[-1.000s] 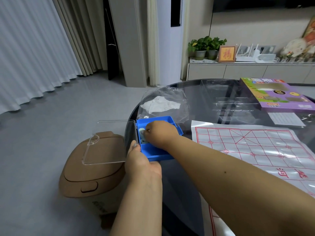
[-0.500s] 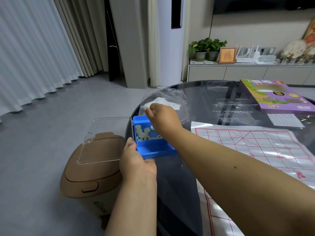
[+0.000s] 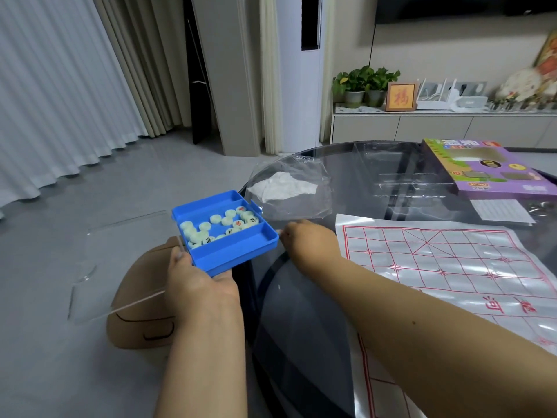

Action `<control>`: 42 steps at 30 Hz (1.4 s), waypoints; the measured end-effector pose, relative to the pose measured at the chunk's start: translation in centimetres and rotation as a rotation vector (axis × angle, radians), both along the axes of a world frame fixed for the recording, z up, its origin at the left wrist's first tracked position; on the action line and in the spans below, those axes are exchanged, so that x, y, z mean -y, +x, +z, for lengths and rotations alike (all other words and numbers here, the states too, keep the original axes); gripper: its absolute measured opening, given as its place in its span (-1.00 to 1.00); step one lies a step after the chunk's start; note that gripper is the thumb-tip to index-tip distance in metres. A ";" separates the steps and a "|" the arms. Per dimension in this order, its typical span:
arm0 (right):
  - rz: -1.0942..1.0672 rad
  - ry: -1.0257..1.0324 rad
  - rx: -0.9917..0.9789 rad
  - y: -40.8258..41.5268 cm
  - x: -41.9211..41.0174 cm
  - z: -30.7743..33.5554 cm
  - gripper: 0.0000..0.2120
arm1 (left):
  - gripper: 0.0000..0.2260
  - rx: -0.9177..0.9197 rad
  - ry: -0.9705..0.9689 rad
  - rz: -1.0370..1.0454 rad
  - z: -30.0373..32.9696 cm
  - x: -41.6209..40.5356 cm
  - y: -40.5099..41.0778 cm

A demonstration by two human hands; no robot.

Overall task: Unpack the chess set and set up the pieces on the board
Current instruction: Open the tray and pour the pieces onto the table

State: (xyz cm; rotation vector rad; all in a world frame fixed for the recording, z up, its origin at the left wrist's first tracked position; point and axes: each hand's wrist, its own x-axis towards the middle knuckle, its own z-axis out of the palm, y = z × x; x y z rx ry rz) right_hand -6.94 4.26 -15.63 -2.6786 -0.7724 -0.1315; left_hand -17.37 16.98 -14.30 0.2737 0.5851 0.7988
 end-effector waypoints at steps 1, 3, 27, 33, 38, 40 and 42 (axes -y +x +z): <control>0.028 -0.040 0.040 -0.1 -0.1 -0.2 -0.62 | -0.72 -0.002 0.007 0.010 0.1 0.0 -0.1; 0.063 -0.076 0.084 -0.3 -0.2 -0.5 -0.62 | -0.72 -0.006 0.012 0.026 0.3 0.0 -0.1; 0.075 0.058 0.062 0.2 0.1 -0.7 -0.65 | -0.72 -0.029 0.011 0.020 0.4 0.9 0.5; 0.041 0.183 -0.063 0.9 0.8 -0.3 -0.69 | -0.74 -0.012 -0.002 0.013 0.2 1.0 0.5; -0.113 0.784 -0.292 1.4 1.1 2.5 -0.65 | -0.71 0.012 -0.014 0.017 0.3 1.2 0.6; -0.126 0.950 -0.370 1.0 0.8 3.9 -0.66 | -0.71 0.010 -0.009 0.015 0.3 1.3 0.7; -0.051 0.994 -0.350 0.2 0.4 5.2 -0.66 | -0.71 0.014 0.012 0.002 0.4 1.6 0.8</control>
